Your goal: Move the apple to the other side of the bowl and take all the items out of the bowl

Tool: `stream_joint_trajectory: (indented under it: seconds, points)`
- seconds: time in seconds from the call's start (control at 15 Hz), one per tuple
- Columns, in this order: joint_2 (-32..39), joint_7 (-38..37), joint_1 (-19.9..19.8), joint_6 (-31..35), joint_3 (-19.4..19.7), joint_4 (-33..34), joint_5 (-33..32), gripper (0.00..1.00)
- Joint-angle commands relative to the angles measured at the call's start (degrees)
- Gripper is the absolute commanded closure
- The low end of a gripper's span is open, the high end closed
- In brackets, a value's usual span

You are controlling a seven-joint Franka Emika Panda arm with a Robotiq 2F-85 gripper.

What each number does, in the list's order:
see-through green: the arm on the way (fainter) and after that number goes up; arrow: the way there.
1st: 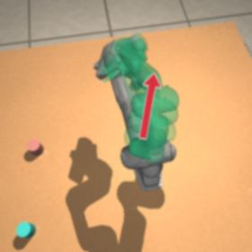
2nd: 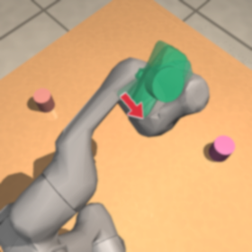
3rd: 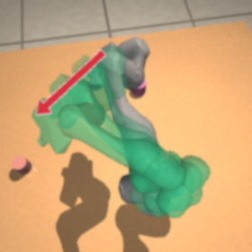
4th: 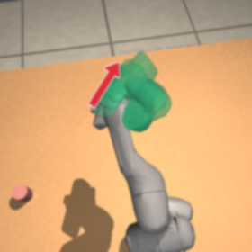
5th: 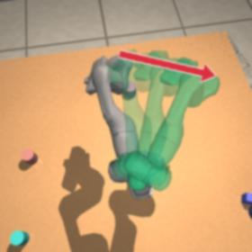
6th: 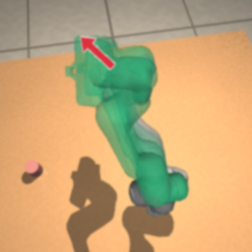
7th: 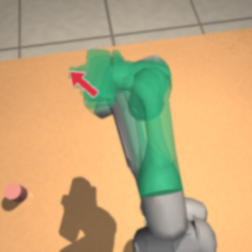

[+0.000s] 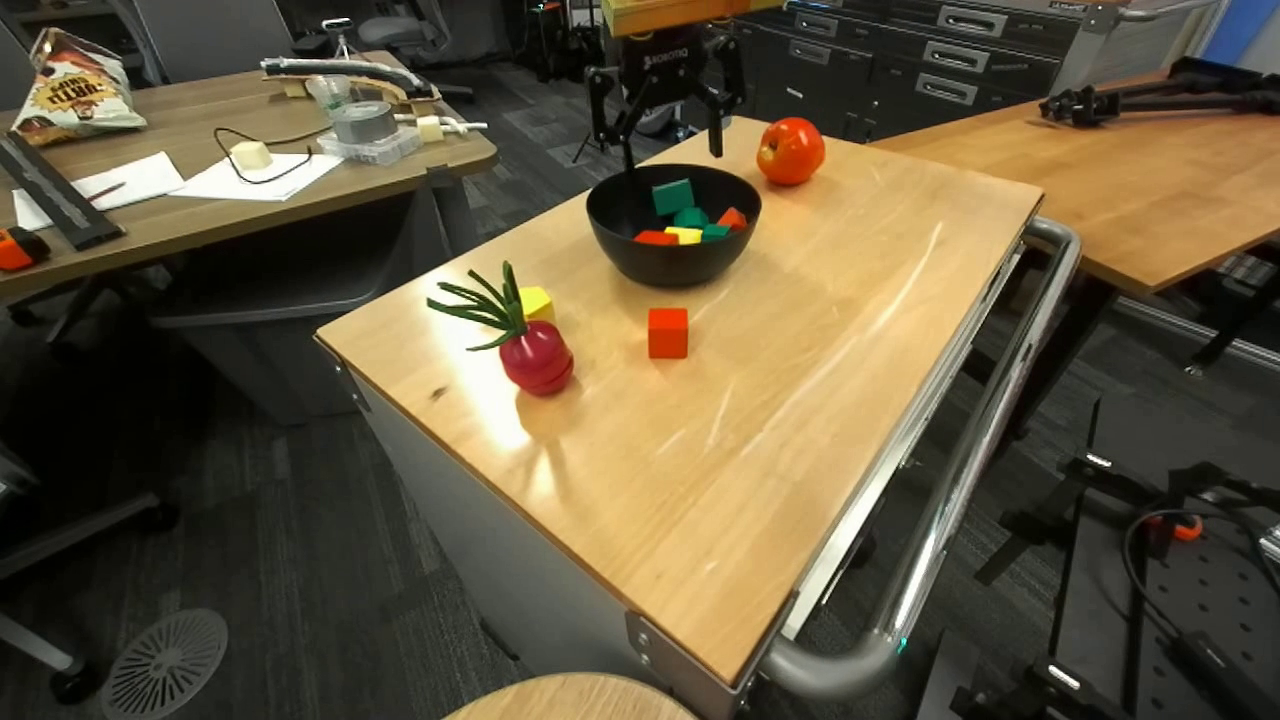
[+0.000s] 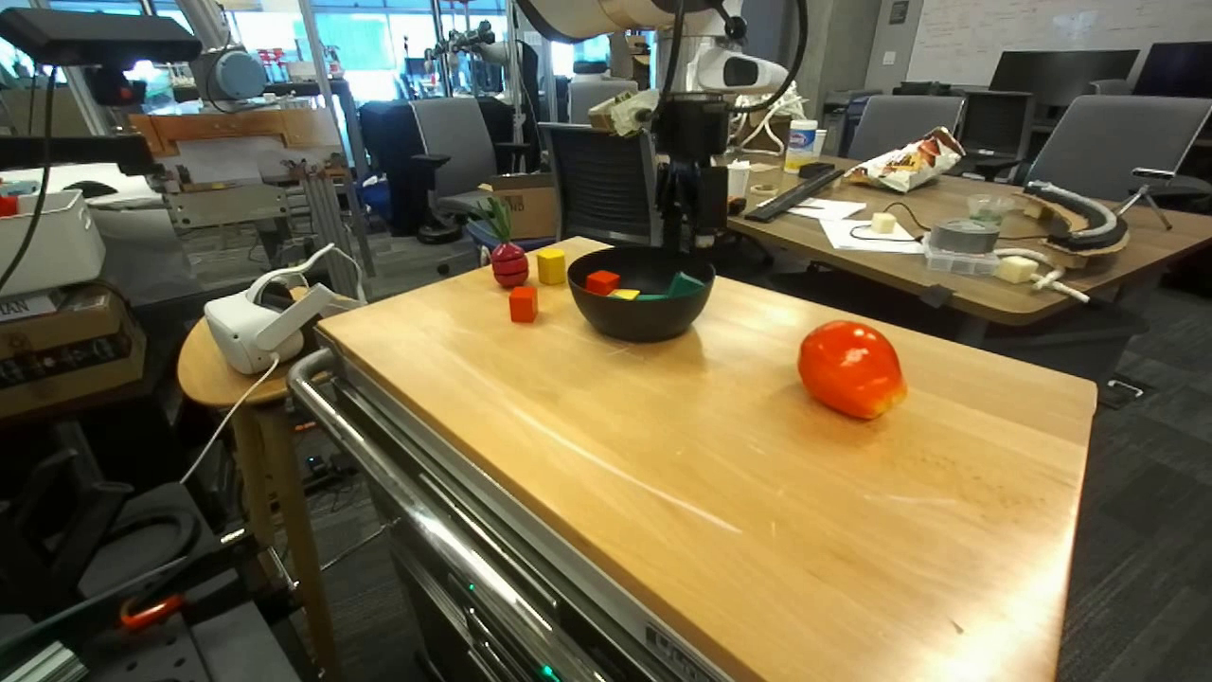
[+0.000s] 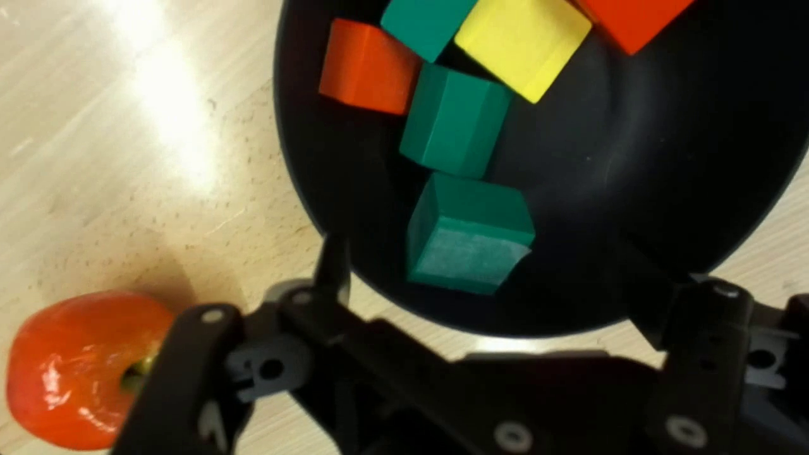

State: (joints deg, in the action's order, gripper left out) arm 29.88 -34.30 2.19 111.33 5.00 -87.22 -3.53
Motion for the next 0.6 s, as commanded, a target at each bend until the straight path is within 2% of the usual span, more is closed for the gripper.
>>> stream_joint_trajectory:
  seconds: [0.0,0.07,0.13,0.27,0.33,0.53]
  points:
    - [2.0,4.6,-0.7,-2.8,-0.8,2.8,2.8,0.06]
    - [2.4,4.8,-0.5,-3.4,-0.6,3.1,2.8,0.07]
    - [2.8,4.4,-0.2,-4.0,-0.3,3.4,2.5,0.13]
    - [3.6,3.9,-0.1,-5.2,0.1,4.0,2.4,0.10]
    - [3.9,3.9,-0.2,-5.7,0.1,4.3,2.4,0.12]
    - [5.3,3.2,0.1,-6.1,0.4,5.5,2.1,0.10]
